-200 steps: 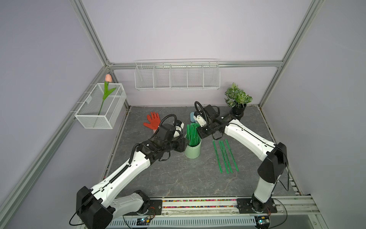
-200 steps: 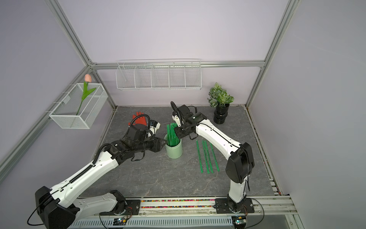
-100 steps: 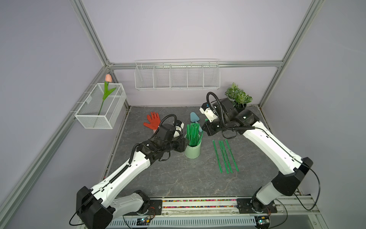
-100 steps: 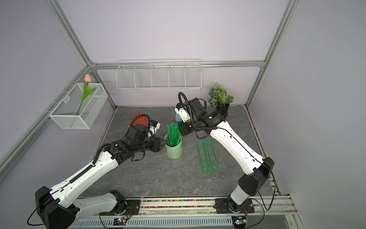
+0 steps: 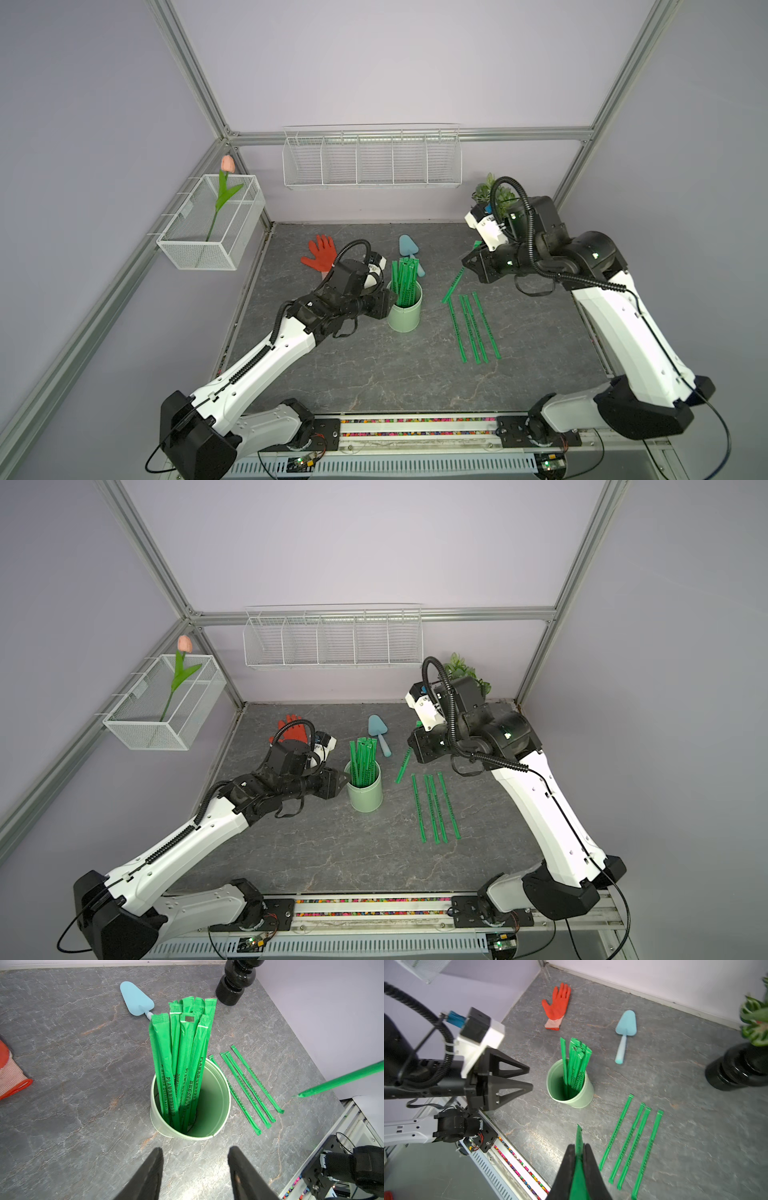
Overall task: Take the straws out of the storage container
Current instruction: Pick up the straw from the container, then place the straw at the center of the board.
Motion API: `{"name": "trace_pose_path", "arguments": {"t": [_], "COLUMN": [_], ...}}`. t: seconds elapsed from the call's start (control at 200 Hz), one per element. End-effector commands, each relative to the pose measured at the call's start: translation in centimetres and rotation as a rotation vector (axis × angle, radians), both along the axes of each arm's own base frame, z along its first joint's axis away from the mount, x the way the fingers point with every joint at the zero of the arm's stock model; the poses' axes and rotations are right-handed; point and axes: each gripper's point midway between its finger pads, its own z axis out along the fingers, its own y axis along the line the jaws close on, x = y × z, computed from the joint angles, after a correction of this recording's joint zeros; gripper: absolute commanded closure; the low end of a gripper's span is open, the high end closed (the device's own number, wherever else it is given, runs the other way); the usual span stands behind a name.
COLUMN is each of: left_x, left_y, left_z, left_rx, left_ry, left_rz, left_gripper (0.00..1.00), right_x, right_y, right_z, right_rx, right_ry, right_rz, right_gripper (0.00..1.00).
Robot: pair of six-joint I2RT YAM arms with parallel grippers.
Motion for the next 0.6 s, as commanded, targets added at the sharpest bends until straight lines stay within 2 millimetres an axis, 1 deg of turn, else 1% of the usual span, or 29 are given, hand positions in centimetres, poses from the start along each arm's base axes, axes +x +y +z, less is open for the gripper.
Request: {"name": "trace_pose_path", "arguments": {"t": [0.0, 0.12, 0.225, 0.29, 0.355, 0.455, 0.595], "left_x": [0.0, 0.0, 0.1, 0.1, 0.1, 0.1, 0.1], "left_y": [-0.4, -0.5, -0.5, -0.5, -0.6, -0.6, -0.5], "left_z": [1.1, 1.0, 0.8, 0.8, 0.8, 0.7, 0.6], "left_rx": [-0.027, -0.027, -0.026, -0.026, -0.026, -0.025, -0.021], "left_ry": [-0.014, -0.009, -0.002, -0.003, -0.001, 0.001, 0.0], "left_rz": [-0.004, -0.008, -0.009, -0.009, -0.01, -0.011, -0.01], "left_gripper": [0.46, 0.46, 0.46, 0.46, 0.46, 0.46, 0.46], "right_x": [-1.2, -1.3, -1.5, -1.6, -1.2, -0.4, 0.8], "right_y": [-4.4, -8.7, -10.9, -11.7, -13.0, -13.9, -14.2], "right_z": [-4.4, -8.8, -11.7, -13.3, -14.9, -17.2, -19.9], "right_rx": [-0.173, -0.322, -0.399, -0.433, -0.504, -0.542, -0.59], "right_ry": [0.17, 0.354, 0.478, 0.547, 0.596, 0.67, 0.757], "right_rz": [-0.094, -0.22, -0.269, -0.276, -0.309, -0.321, -0.308], "right_gripper": [0.89, 0.9, 0.89, 0.89, 0.89, 0.89, 0.89]}}
